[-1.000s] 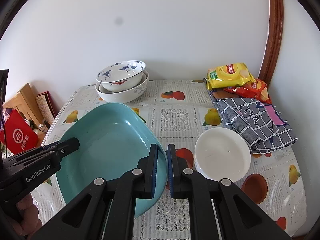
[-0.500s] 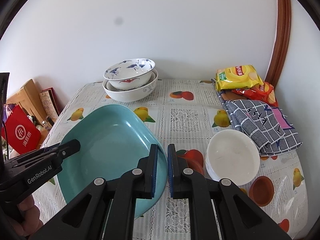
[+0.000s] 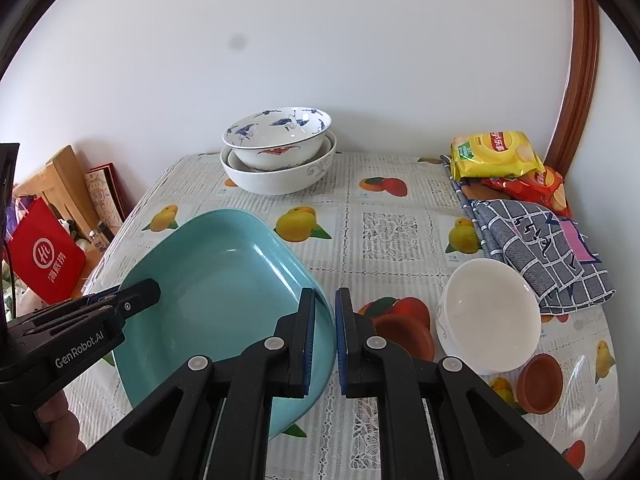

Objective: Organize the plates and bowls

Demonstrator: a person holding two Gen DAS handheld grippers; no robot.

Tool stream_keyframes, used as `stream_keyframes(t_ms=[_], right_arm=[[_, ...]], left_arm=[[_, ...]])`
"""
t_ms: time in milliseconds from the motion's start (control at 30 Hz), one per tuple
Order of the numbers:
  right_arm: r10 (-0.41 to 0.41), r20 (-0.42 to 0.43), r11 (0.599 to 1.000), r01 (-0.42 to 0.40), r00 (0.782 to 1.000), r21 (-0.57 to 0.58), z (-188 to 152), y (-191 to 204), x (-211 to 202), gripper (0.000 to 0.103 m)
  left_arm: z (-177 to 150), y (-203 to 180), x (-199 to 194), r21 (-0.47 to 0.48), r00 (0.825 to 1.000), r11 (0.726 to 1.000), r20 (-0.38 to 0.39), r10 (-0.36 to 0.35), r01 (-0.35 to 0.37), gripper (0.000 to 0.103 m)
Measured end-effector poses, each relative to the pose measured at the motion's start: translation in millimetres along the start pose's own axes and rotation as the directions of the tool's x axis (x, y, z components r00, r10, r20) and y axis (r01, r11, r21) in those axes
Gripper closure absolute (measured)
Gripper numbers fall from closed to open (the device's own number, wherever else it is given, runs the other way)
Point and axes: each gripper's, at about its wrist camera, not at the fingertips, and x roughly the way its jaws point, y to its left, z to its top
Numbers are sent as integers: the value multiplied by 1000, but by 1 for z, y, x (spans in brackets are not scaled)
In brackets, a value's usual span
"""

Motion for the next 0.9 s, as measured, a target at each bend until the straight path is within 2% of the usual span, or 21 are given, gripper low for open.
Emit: stream_keyframes(t_ms=[900], right_arm=[[28, -11, 1000, -28, 1000, -14, -4, 10, 6, 93]], left_arm=[[-6, 14, 0, -26, 1000, 999, -9, 24, -24, 88]])
